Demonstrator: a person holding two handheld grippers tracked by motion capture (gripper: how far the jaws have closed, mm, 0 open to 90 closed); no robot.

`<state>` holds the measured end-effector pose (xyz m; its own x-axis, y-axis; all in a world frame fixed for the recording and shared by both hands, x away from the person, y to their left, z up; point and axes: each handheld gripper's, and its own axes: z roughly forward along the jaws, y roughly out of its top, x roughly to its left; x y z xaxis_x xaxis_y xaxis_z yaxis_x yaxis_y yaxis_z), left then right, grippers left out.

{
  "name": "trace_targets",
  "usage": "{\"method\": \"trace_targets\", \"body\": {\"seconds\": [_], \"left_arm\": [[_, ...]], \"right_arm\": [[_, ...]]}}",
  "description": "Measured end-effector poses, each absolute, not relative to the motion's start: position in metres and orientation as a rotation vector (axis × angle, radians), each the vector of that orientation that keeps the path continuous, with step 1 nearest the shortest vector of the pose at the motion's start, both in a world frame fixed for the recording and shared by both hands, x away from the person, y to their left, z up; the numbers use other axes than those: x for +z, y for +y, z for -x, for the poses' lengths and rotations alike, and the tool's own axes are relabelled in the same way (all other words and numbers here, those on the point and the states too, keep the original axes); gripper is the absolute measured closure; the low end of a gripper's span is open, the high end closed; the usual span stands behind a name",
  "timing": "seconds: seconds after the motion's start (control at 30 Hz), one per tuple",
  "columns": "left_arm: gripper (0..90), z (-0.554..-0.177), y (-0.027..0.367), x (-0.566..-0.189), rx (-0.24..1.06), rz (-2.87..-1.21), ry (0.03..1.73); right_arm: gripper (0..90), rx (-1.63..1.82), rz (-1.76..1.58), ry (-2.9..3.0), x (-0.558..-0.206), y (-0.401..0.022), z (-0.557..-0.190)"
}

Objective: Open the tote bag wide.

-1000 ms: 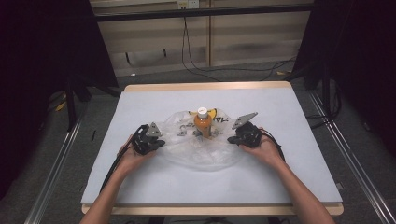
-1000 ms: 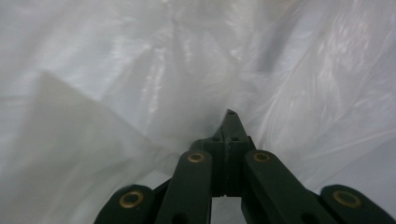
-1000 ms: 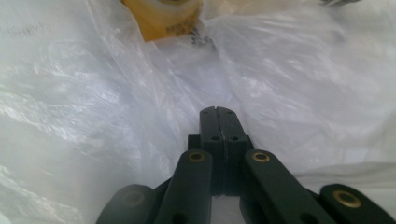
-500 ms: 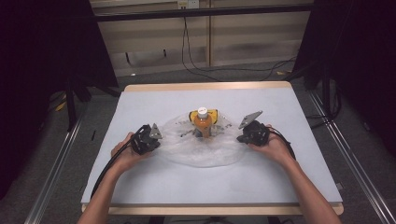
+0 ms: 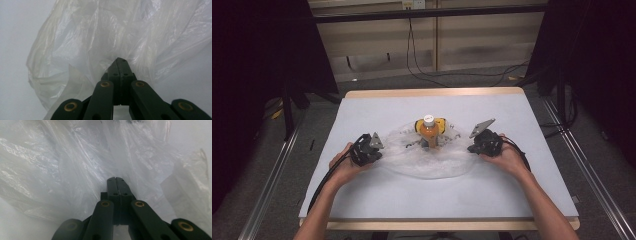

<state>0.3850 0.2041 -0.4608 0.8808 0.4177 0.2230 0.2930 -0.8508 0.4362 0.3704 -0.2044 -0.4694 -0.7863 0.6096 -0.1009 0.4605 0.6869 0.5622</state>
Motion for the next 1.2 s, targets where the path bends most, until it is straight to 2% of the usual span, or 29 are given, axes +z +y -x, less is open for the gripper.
{"method": "trace_targets", "body": {"seconds": [0.23, 0.3, 0.5, 1.0, 1.2], "left_arm": [[90.0, -0.385, 0.208, -0.46, 0.418, -2.646, 0.537], [90.0, -0.386, 0.21, -0.46, 0.36, -2.607, 0.561], [90.0, -0.384, 0.216, -0.452, 0.292, -2.46, 0.57], [90.0, -0.365, 0.174, -0.415, 0.258, -2.416, 0.35], [90.0, -0.382, 0.15, -0.414, 0.24, -2.397, 0.391]], "right_arm": [[90.0, 0.76, -0.866, 2.617, -0.469, -0.207, -0.371], [90.0, 0.772, -0.871, 2.621, -0.469, -0.207, -0.371], [90.0, 0.929, -0.933, 2.6, -0.466, -0.215, -0.373], [90.0, 1.174, -0.797, 2.594, -0.423, -0.186, -0.368], [90.0, 1.16, -0.782, 2.635, -0.407, -0.171, -0.391]]}}
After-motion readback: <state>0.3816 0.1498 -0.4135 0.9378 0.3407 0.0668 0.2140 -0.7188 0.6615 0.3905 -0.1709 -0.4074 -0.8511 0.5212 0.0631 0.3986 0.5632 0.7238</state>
